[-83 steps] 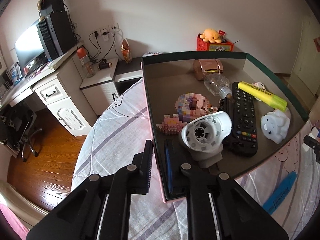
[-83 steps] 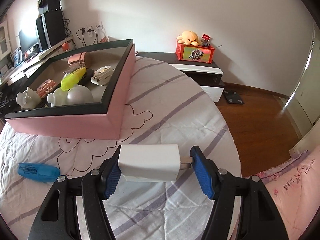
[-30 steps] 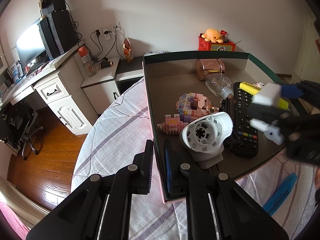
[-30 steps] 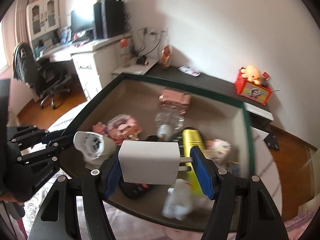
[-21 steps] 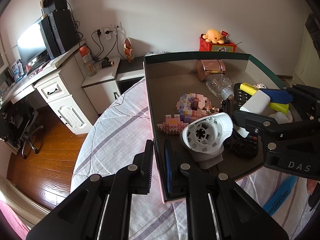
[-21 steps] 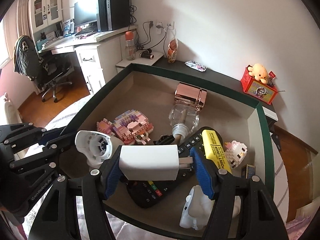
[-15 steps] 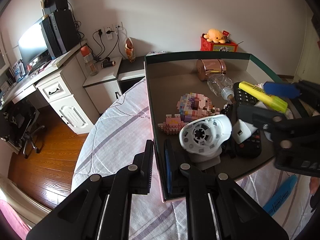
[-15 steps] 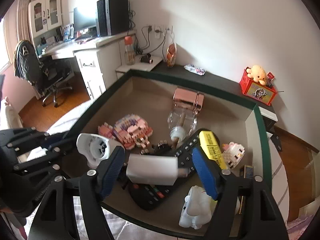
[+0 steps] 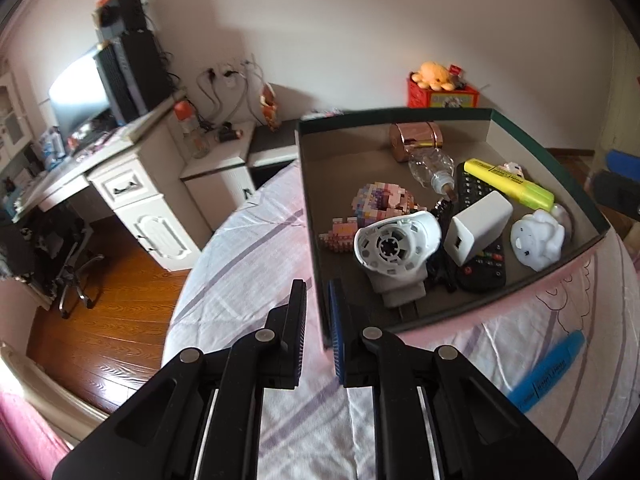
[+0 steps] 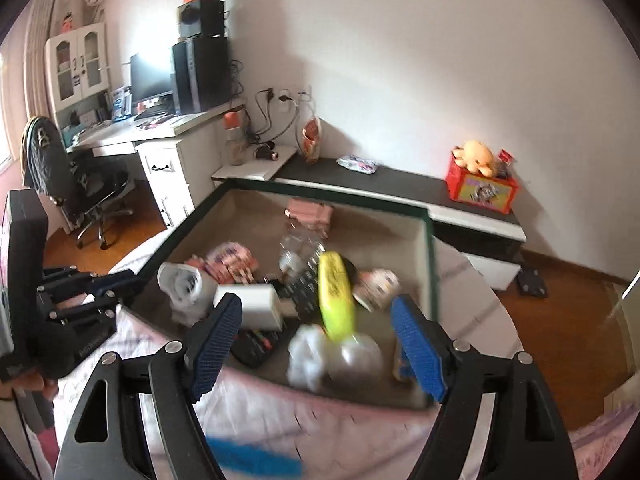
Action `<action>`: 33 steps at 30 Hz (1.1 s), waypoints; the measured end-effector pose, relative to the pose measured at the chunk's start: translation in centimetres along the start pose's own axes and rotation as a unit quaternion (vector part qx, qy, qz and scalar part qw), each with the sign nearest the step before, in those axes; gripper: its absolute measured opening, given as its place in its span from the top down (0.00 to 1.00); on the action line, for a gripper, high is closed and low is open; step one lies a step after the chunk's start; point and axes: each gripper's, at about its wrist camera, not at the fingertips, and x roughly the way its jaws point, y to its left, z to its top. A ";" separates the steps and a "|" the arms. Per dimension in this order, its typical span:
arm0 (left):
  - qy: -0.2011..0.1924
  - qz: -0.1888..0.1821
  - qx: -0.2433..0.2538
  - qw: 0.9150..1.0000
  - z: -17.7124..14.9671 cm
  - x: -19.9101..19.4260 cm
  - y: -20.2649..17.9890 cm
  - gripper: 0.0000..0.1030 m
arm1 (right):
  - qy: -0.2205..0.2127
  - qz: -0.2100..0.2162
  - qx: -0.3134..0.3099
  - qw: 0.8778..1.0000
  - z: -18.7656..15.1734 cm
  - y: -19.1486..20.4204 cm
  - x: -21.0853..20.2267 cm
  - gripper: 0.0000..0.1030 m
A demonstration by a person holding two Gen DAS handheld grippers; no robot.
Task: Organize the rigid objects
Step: 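Open the right tool to release the charger and withdraw from the box, then lower the left tool onto the blue highlighter and grasp it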
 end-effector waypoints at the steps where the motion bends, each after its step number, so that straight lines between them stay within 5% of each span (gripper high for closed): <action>1: -0.005 0.004 -0.008 1.000 -0.3 -0.8 0.0 0.77 | -0.002 -0.003 0.005 1.000 -0.6 -0.4 -0.7 0.23; 4: -0.017 0.004 -0.015 1.000 -1.2 -2.8 -0.1 0.46 | -0.003 -0.005 0.010 1.000 -2.1 -1.1 -2.1 0.23; 7: -0.024 0.009 -0.007 1.000 -2.5 -4.6 -0.8 0.42 | -0.007 -0.005 0.018 1.000 -3.8 -1.7 -4.0 0.23; 11: -0.031 0.016 -0.004 0.999 -4.1 -6.4 -1.6 0.08 | -0.008 -0.016 0.035 0.999 -5.6 -2.7 -5.8 0.22; 20: -0.030 -0.012 0.038 0.999 -6.9 -8.9 -5.3 0.01 | -0.013 -0.039 0.055 0.998 -9.4 -4.7 -8.3 0.15; 22: -0.027 -0.025 0.044 0.998 -7.2 -9.0 -6.2 0.01 | -0.013 -0.048 0.058 0.997 -9.9 -5.2 -8.6 0.00; 33: 0.003 -0.067 0.088 0.994 -7.5 -6.4 -11.3 0.01 | -0.010 -0.049 0.076 0.996 -11.4 -7.2 -8.9 0.00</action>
